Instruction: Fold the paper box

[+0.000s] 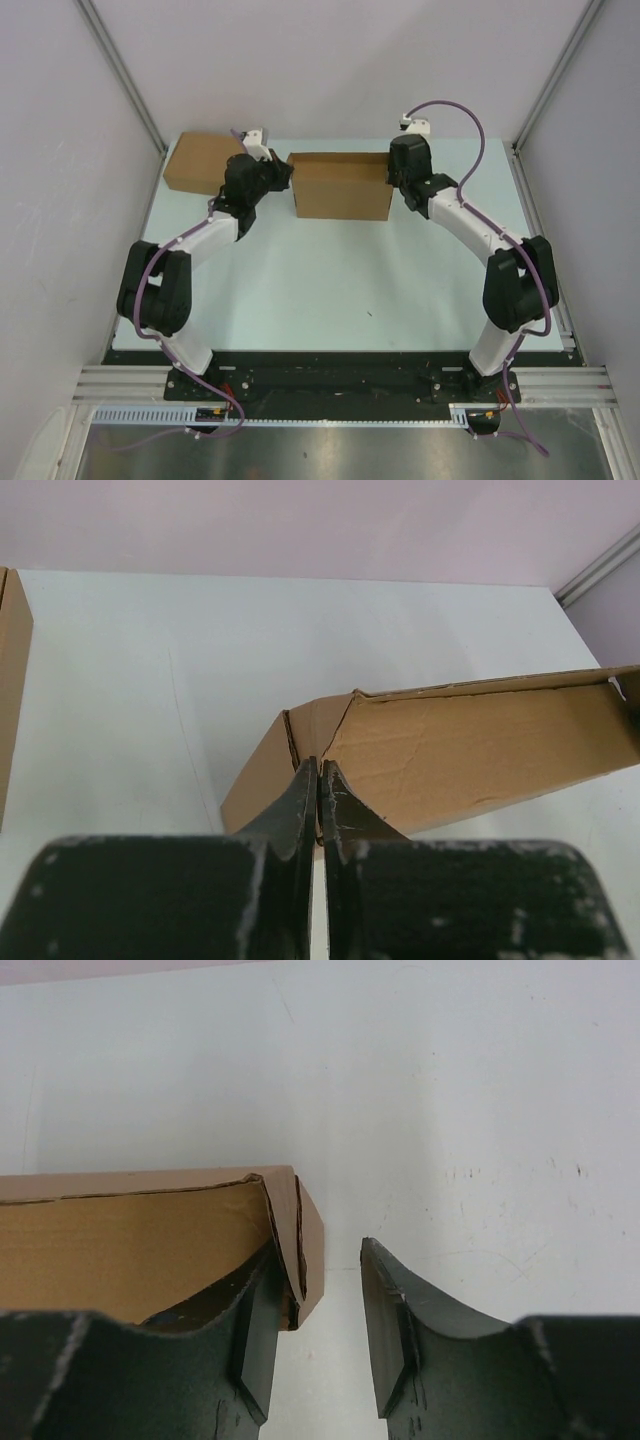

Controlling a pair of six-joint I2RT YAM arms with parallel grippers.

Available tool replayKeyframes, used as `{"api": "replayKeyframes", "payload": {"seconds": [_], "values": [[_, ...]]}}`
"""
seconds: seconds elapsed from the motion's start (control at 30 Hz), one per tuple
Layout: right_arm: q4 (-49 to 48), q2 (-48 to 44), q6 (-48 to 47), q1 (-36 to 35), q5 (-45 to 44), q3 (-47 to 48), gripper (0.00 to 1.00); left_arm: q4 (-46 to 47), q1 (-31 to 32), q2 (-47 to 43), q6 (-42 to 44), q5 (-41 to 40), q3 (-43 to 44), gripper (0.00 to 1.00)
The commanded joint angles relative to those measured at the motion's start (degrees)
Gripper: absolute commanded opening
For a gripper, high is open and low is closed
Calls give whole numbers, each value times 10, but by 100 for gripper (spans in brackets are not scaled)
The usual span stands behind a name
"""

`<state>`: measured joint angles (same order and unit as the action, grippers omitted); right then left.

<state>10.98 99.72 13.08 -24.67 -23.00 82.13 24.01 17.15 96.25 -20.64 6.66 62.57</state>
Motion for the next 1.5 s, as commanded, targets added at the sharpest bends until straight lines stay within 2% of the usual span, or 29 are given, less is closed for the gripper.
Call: {"api": "replayKeyframes", "payload": {"seconds": [0.0,0.37,0.57,0.63,0.77,0.9,1.23,1.47], "values": [[27,-31,5,-12,-11,-9,43,-19,1,-18,16,-16,-13,4],[10,-71,-7,-35,-13,-19,54,-25,3,-16,15,-24,-7,5],[7,-80,-4,-35,-15,-21,54,-27,5,-19,13,-30,-7,5],[1,-88,-1,-36,-15,-29,51,-27,6,-19,13,-32,-8,5],[-7,-88,-2,-36,-18,-33,33,-30,9,-23,13,-32,-5,5],[-12,-81,-6,-31,-17,-33,29,-30,9,-26,13,-35,-4,5],[-28,-67,3,-16,1,-33,6,-34,14,-33,17,-38,-3,5],[-32,-58,14,-16,10,-33,3,-34,16,-33,19,-38,-2,5]]}}
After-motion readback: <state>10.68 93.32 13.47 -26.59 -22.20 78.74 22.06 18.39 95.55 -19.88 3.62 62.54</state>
